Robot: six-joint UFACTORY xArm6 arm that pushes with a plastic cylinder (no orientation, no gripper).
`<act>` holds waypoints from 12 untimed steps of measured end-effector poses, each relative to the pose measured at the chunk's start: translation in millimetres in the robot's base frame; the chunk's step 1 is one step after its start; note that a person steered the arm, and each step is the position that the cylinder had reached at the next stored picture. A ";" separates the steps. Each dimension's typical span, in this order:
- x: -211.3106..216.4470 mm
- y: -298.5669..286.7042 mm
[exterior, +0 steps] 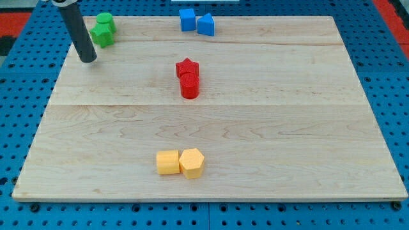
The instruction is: Move the green blocks slightly downwards
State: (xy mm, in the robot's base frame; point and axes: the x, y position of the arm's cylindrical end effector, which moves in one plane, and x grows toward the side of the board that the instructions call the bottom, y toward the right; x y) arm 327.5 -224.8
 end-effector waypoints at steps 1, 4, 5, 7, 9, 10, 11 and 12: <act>-12.9 62.2; -135.7 58.8; -136.4 55.9; -136.3 48.9; -136.2 20.6; -136.2 8.7; -135.8 6.6; -127.2 6.6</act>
